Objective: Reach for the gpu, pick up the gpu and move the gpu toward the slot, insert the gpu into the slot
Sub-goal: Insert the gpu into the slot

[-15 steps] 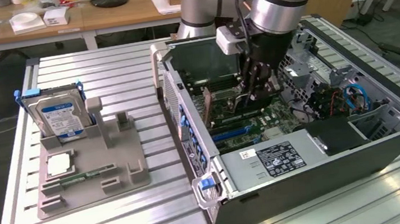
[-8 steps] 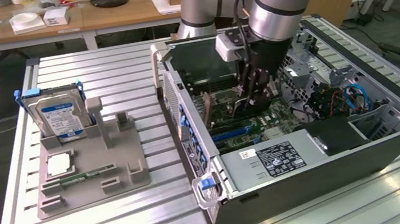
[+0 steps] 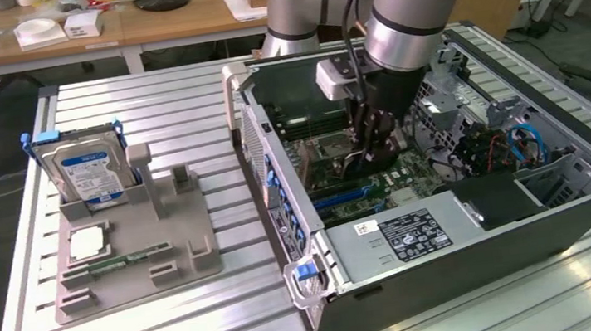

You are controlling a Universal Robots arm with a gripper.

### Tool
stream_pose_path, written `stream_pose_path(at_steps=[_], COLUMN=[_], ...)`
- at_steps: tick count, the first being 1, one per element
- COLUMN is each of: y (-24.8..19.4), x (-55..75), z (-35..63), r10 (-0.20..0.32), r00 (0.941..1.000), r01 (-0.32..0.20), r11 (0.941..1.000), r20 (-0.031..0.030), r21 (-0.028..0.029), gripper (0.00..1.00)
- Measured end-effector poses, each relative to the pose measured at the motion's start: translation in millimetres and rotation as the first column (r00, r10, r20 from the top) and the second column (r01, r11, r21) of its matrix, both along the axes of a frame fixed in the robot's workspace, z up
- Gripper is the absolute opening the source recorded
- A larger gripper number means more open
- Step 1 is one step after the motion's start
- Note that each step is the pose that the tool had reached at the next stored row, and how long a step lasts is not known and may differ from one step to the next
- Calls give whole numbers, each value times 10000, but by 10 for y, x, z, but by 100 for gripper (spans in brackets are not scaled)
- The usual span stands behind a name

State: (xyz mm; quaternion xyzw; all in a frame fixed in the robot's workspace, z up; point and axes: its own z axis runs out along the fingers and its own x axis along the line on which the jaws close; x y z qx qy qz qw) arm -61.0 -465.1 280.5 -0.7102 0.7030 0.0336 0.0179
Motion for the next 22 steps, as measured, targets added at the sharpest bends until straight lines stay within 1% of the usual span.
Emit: stream_pose_path(at_steps=[2, 5, 11, 16, 19, 22], y=[-4, -25, -26, -30, -31, -30], x=[-3, -10, -89, -112, -158, -160], z=[-26, -54, -102, -163, -180, -182], r10=[0, -3, -1, 0, 1, 1], r00=[10000, 10000, 10000, 10000, 10000, 10000], r01=[0, 3, 1, 0, -1, -1], r11=[10000, 10000, 10000, 10000, 10000, 10000], r20=[-7, -10, -10, -10, -11, -11], r21=[-1, -3, -3, -3, -5, -5], gripper=[26, 26, 26, 26, 26, 26])
